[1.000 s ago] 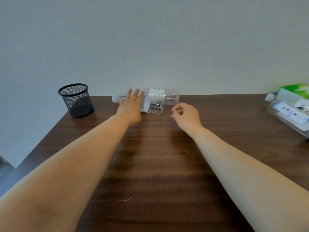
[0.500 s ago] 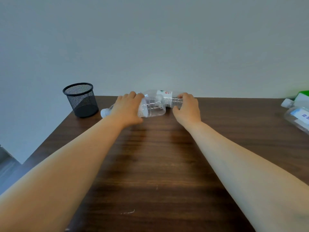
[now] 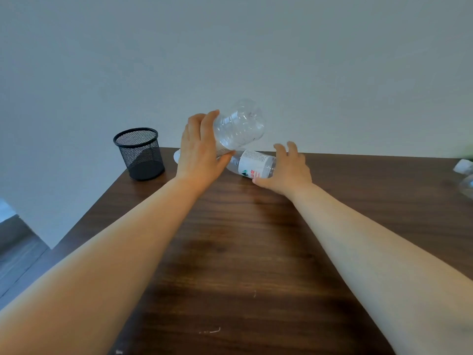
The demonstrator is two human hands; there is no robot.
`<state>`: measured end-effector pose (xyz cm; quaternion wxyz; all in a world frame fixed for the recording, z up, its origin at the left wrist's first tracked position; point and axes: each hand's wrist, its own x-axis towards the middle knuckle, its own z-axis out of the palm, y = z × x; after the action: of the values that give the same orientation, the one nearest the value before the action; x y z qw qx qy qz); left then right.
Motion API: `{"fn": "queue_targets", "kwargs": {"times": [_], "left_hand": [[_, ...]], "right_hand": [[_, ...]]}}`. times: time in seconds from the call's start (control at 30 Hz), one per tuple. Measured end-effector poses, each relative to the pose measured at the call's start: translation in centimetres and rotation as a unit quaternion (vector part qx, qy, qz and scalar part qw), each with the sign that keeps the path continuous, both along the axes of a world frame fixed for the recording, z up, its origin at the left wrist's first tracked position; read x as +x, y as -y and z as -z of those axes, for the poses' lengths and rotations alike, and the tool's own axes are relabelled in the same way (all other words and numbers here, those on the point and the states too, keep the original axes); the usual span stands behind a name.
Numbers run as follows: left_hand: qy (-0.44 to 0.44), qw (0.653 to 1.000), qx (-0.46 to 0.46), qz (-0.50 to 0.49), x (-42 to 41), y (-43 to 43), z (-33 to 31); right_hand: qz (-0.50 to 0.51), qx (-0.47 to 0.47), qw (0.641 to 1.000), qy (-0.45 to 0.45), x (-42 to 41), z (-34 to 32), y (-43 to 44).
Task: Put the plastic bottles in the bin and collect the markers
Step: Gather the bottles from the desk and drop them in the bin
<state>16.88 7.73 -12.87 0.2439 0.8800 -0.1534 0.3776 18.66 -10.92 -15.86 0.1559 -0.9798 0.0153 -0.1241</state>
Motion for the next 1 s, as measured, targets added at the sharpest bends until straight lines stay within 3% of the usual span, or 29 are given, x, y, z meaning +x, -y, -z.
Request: {"fn": "queue_targets", "kwargs": {"times": [0.07, 0.17, 0.37, 0.63, 0.9, 1.0], "left_hand": [[-0.006, 1.0, 0.001, 0.004, -0.8, -0.3, -0.2], [-0.027, 0.999, -0.03, 0.02, -2.7, -0.9, -1.1], [-0.021, 0.995, -0.09, 0.035, -8.0, -3.5, -4.2], [-0.002, 0.99, -0.137, -0.021, -17.0, -13.3, -7.1], [0.009, 0.964, -0.225, -0.141, -25.5, -26.4, -5.8], [0.002, 0.954, -0.249, -0.166, -28.3, -30.5, -4.8]], "right_hand": [[-0.019, 0.004, 0.999, -0.042, -0.6, -0.2, -0.4], [-0.008, 0.023, 0.999, -0.033, -2.2, -0.7, -1.4], [0.022, 0.218, 0.974, 0.055, -7.3, -1.7, -4.7], [-0.146, 0.322, 0.933, 0.073, -13.9, -4.4, -15.8], [-0.249, 0.438, 0.862, -0.052, -18.8, -3.0, -30.3], [-0.241, 0.486, 0.818, -0.191, -20.1, -2.3, -35.2]]}}
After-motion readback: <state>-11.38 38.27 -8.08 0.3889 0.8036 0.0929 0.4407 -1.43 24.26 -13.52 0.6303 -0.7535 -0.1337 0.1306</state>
